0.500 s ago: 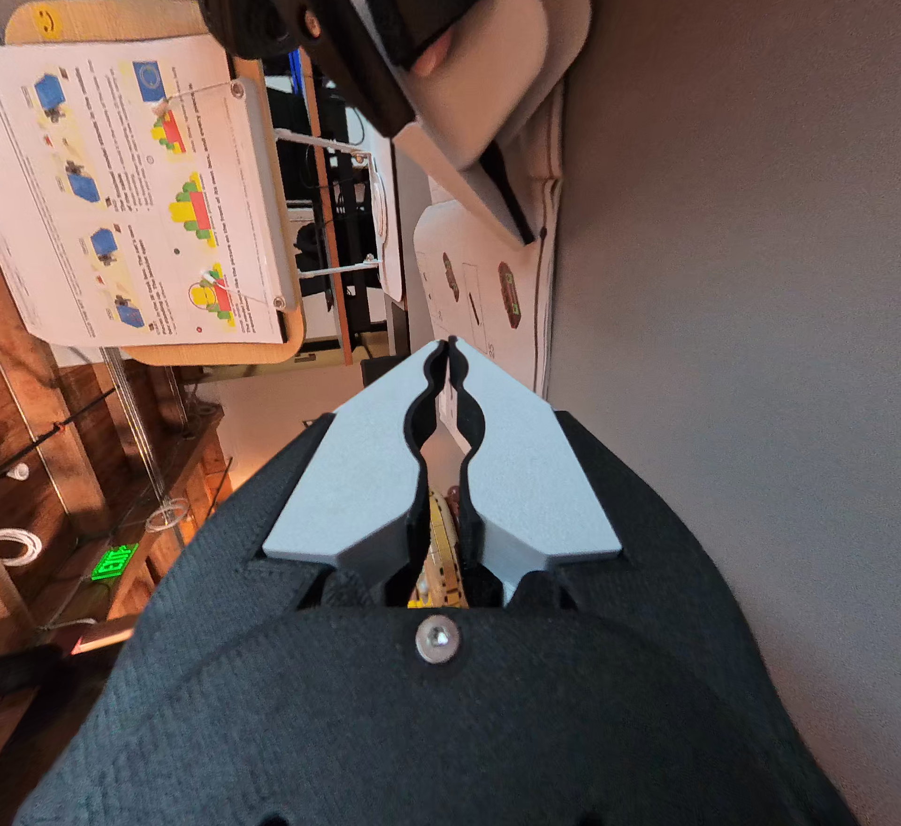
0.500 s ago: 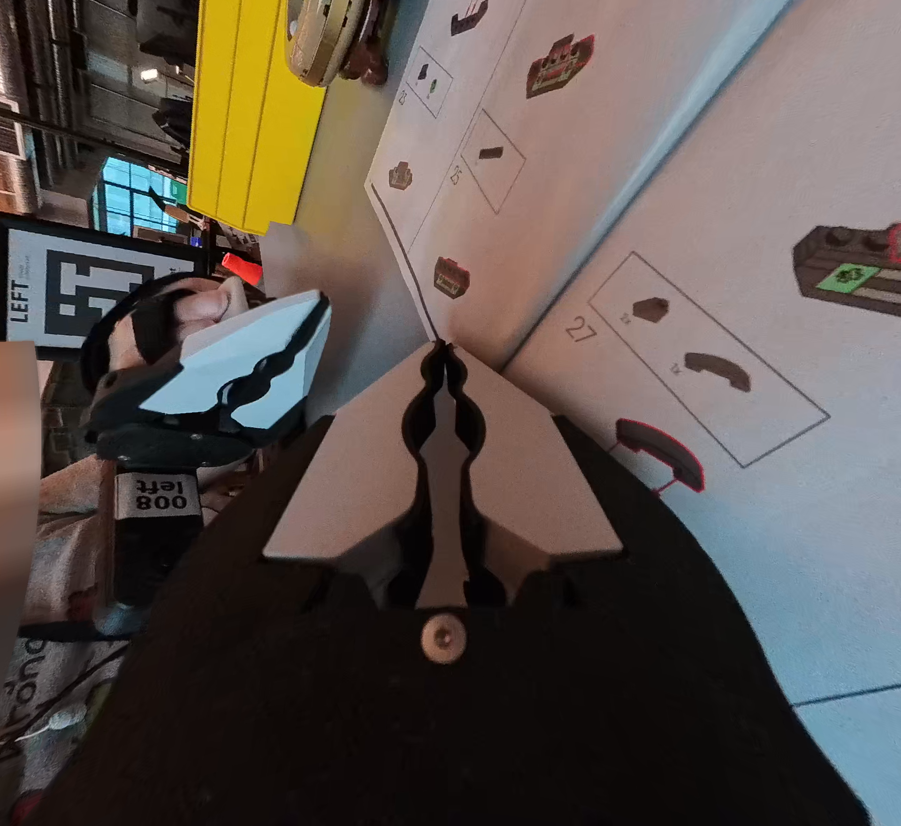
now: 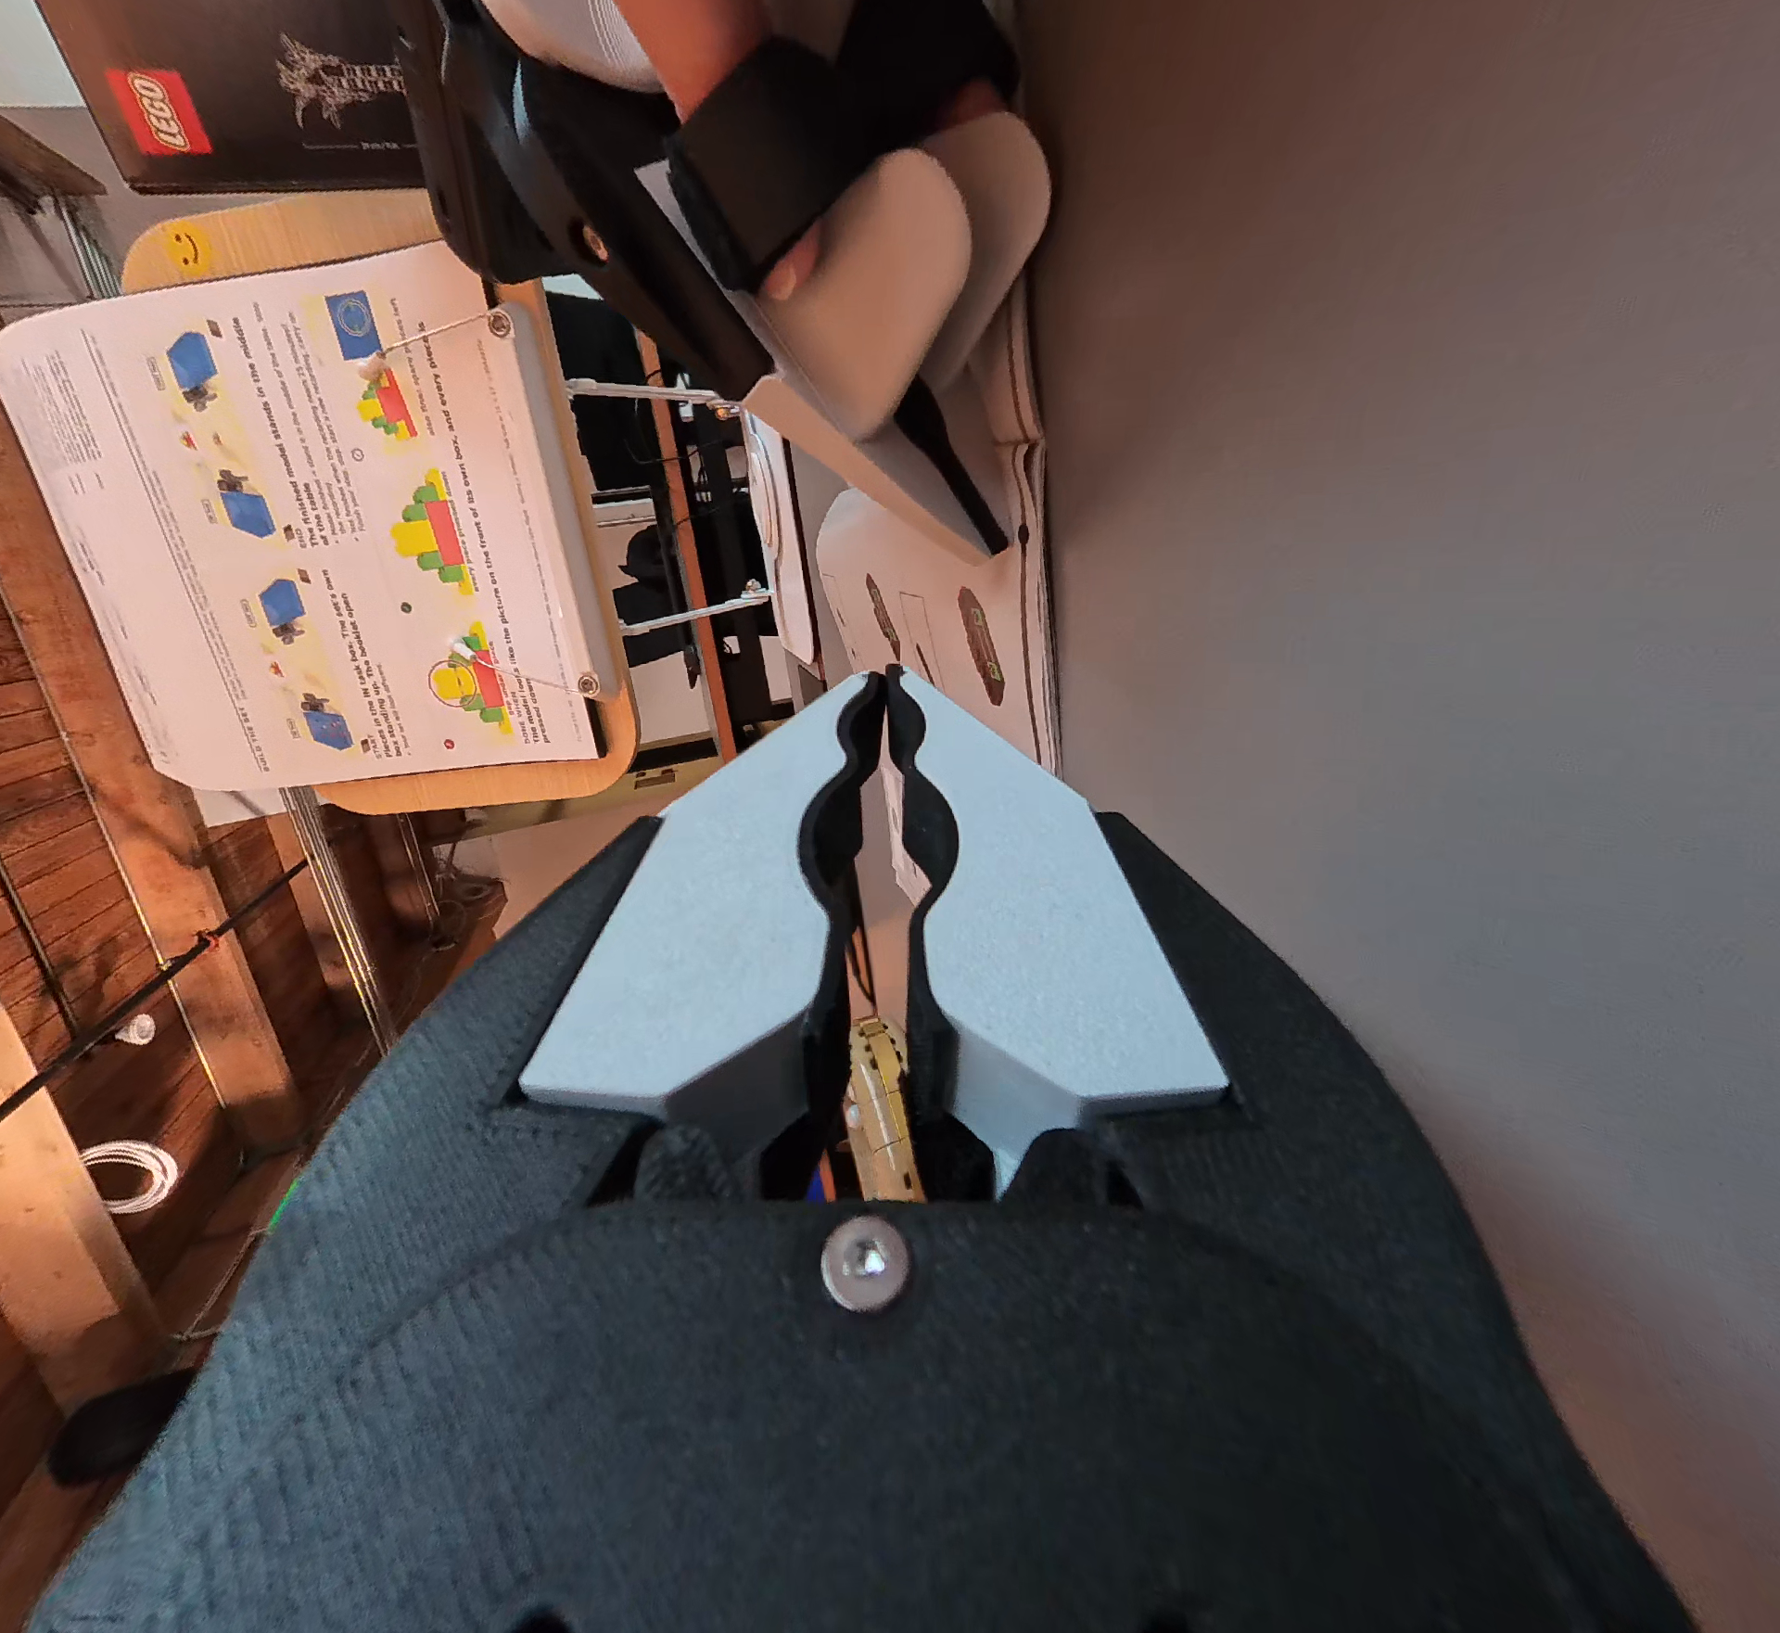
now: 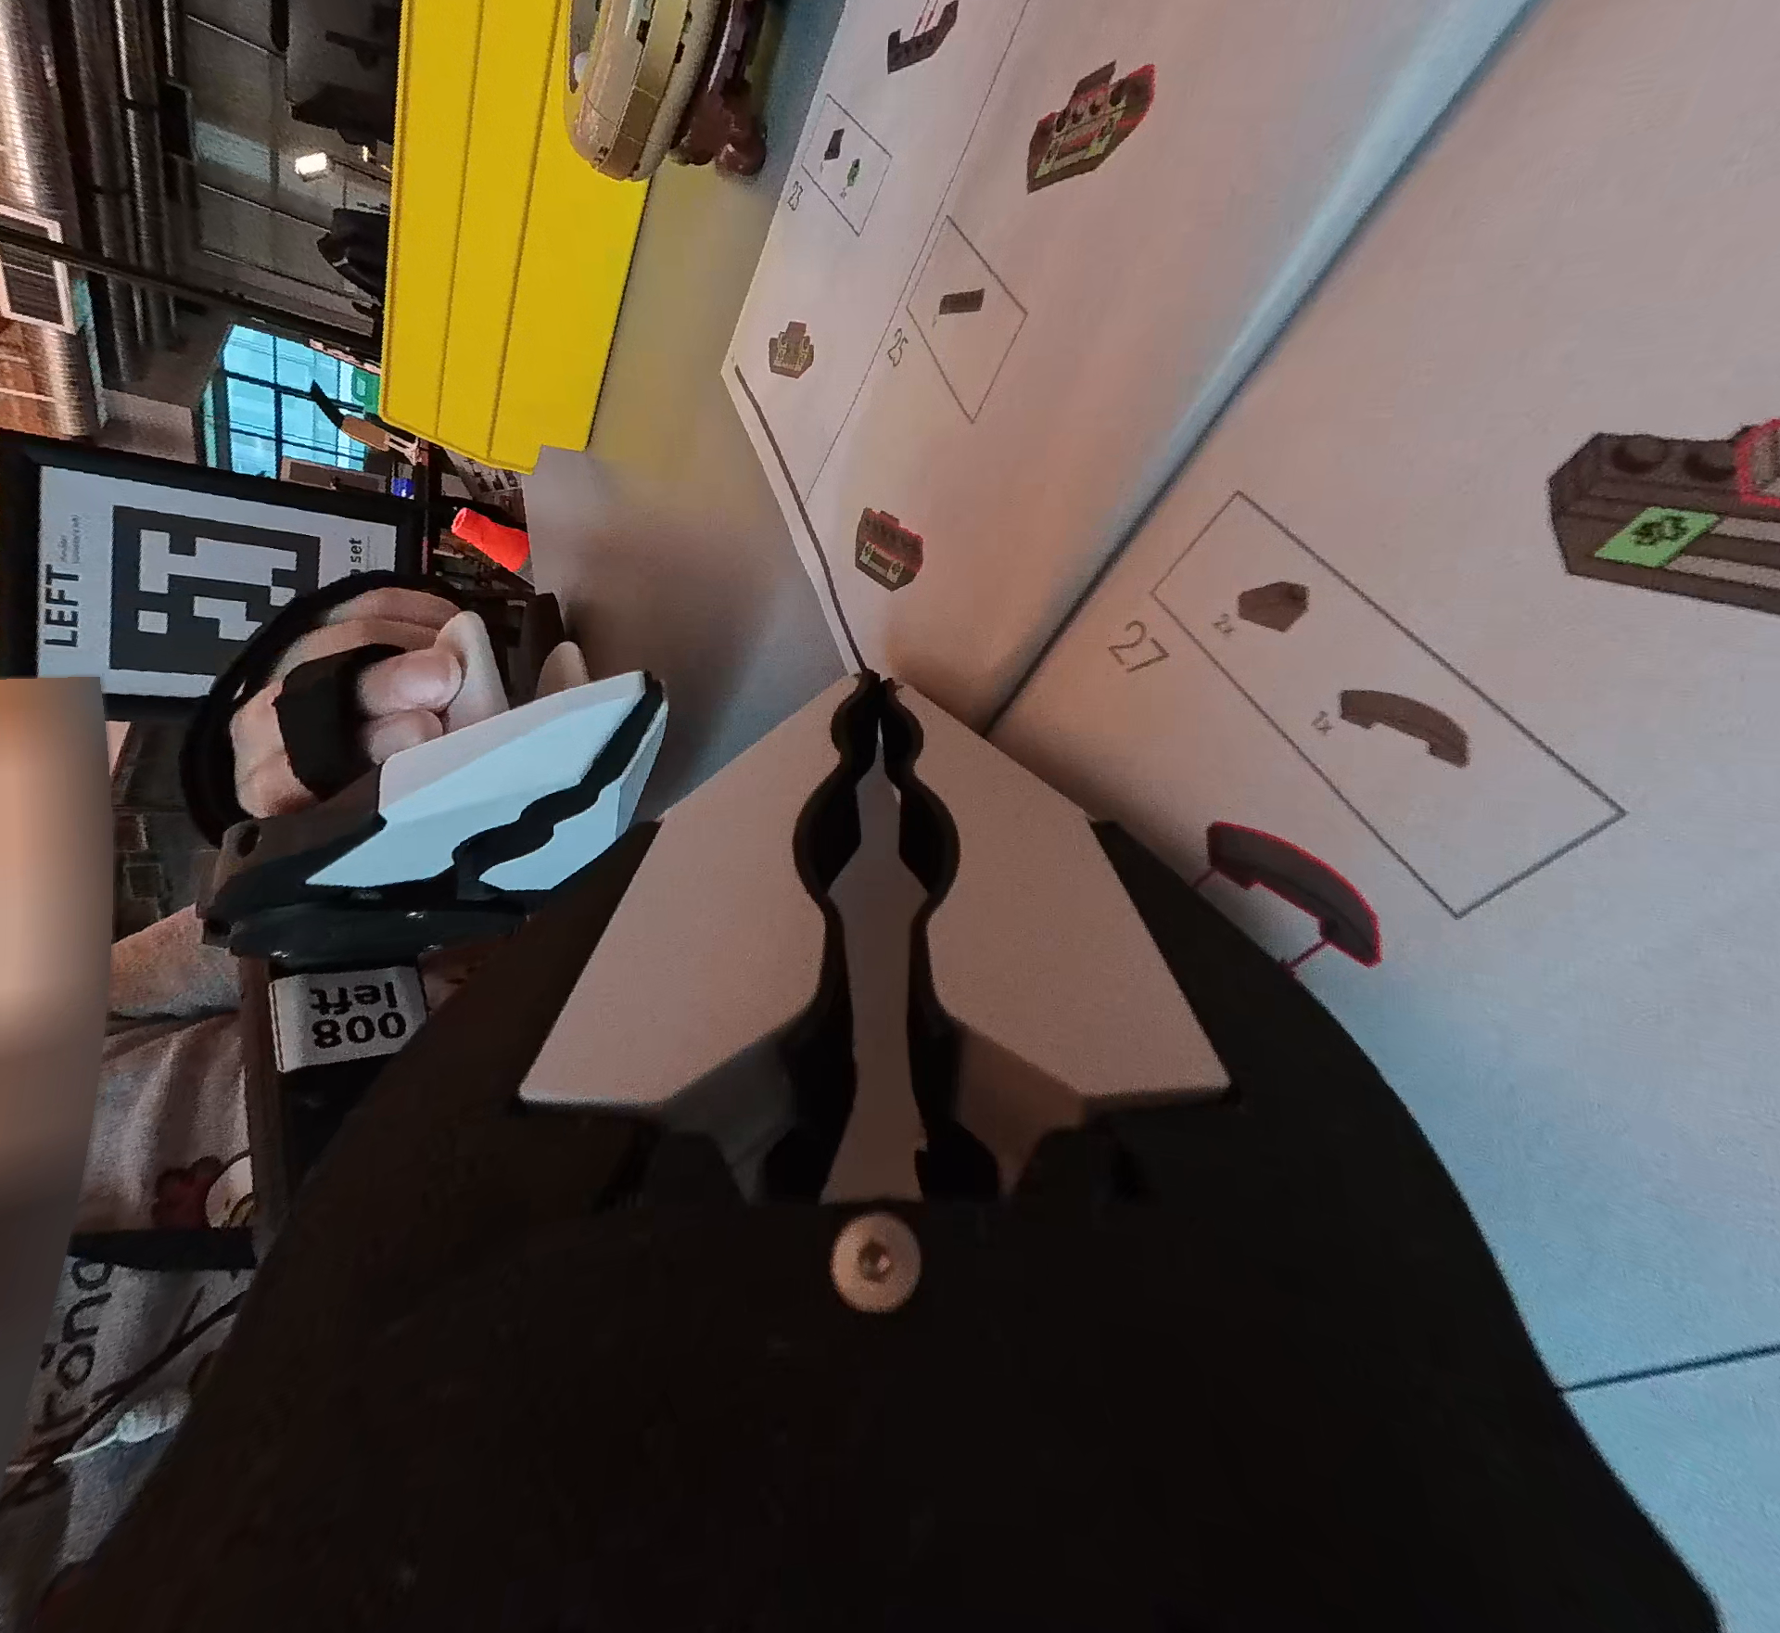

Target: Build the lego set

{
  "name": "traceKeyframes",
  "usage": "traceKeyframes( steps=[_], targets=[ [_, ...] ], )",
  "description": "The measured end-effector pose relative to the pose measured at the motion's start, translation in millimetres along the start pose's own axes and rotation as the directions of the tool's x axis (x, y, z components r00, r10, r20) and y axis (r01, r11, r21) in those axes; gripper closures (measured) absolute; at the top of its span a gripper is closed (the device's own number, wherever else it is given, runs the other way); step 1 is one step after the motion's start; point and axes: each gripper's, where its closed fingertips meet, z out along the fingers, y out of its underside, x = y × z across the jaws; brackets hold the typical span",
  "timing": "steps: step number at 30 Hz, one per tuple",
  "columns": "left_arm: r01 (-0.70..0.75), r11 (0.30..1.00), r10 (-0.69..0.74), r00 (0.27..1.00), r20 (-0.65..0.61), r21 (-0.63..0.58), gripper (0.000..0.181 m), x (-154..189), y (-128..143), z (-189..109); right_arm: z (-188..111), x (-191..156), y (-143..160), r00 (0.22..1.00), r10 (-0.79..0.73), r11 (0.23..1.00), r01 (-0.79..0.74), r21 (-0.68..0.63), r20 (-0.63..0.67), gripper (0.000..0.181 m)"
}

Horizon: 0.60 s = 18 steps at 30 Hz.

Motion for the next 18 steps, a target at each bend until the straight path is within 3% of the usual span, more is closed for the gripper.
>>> traceKeyframes(
  steps=[18],
  targets=[
    [-0.027,1.000,0.027,1.000,-0.005,0.012,0.181,2.9,-4.1,-0.1,0.1,0.7,0.5,1.000,0.002,1.000,-0.003,-0.003,-0.009,0.181]
  ],
)
